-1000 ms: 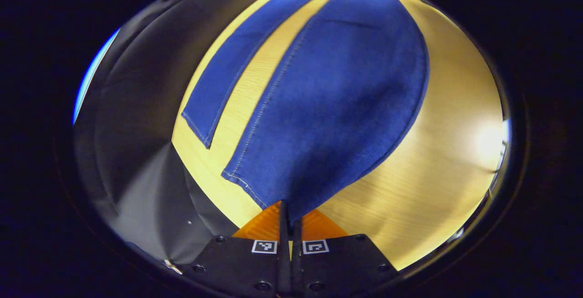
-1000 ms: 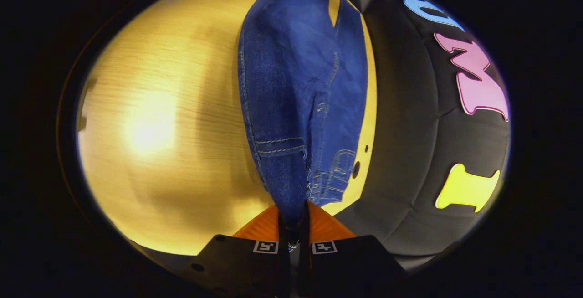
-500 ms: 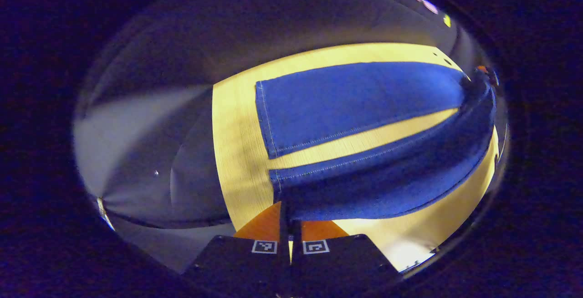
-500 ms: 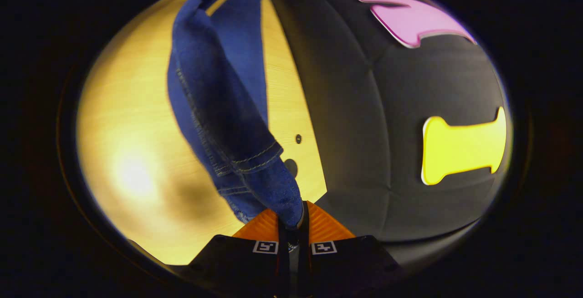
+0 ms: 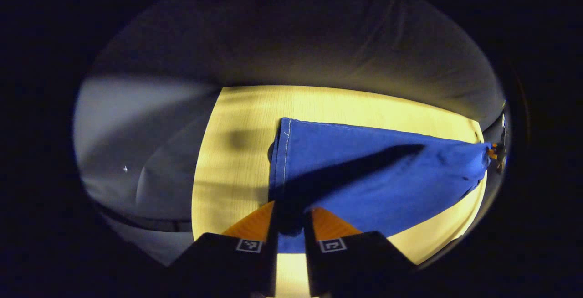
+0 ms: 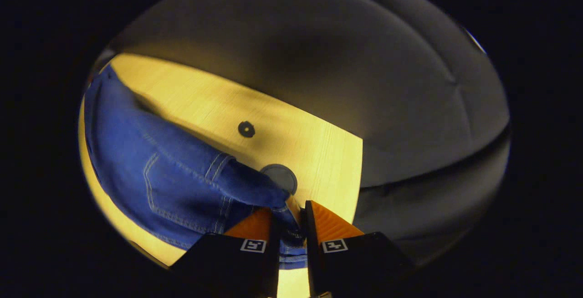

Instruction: Grasp the waist and the cuffs of the jeans and fold them to make the two legs overlap; first hold the waist and fold one-third of the jeans toward the cuffs, then hold the cuffs and fold the remaining one-third in the same direction to finish folding.

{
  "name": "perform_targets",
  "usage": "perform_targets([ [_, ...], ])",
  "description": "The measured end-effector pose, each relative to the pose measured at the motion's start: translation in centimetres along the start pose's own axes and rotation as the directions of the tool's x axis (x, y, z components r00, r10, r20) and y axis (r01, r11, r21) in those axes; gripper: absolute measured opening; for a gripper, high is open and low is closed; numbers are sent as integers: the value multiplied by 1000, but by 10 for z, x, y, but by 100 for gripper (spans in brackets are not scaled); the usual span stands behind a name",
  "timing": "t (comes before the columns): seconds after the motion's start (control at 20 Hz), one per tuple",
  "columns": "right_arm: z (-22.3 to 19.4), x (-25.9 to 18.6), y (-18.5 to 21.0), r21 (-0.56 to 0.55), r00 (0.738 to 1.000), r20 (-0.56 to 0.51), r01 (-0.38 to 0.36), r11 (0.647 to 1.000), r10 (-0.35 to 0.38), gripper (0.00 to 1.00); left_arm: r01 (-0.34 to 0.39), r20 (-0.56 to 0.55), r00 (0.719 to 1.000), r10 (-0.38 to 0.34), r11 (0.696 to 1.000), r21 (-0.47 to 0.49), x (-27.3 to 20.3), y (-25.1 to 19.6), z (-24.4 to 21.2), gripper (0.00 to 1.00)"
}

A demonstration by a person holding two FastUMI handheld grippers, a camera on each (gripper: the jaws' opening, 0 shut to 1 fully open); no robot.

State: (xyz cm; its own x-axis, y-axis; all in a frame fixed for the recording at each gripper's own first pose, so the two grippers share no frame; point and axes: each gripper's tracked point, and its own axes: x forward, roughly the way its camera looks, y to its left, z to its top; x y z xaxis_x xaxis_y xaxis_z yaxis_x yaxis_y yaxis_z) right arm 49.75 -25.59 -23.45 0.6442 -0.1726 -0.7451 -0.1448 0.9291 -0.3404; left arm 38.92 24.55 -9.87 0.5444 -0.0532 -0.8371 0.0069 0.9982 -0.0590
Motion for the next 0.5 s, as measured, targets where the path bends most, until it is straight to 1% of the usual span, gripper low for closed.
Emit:
perform_targets([
  [0.05, -3, -5, -5, -3, 1000, -15, 19, 1000, -19, 33, 1, 1, 1000, -1, 1000, -8, -2, -2, 2, 38],
  [0.1, -4, -11, -10, -15, 999, -15, 32, 999, -32, 47, 12, 25, 1000, -11, 1000, -24, -5, -6, 6, 45],
  [0.15, -4, -17, -16, -16, 999, -6, 52, 999, -52, 59, 5, 44, 999, -3, 999, -40, -7, -8, 10, 63],
  [0.2, -4, -23, -15, 5, 999, 4, 37, 999, -37, 77, -7, 61, 998, 9, 999, -44, -19, -8, 14, 80],
  [0.25, -6, -29, -13, 33, 1000, 11, 25, 999, -25, 81, -34, 83, 996, 37, 999, -36, -22, -4, 17, 98],
  [0.3, -5, -40, -10, 66, 1000, 26, 12, 998, -14, 92, -59, 112, 992, 63, 998, -33, -31, 0, 22, 96],
  [0.35, -1, -47, -8, 101, 999, 49, 2, 995, -7, 96, -67, 155, 985, 71, 997, -31, -41, -3, 25, 97],
  [0.4, 1, -60, -7, 143, 997, 73, -10, 990, 0, 98, -80, 200, 976, 84, 996, -28, -51, -6, 28, 97],
  [0.5, 3, -88, 0, 230, 993, 115, -38, 973, 12, 98, -104, 309, 946, 100, 995, -4, -78, -13, 35, 97],
])
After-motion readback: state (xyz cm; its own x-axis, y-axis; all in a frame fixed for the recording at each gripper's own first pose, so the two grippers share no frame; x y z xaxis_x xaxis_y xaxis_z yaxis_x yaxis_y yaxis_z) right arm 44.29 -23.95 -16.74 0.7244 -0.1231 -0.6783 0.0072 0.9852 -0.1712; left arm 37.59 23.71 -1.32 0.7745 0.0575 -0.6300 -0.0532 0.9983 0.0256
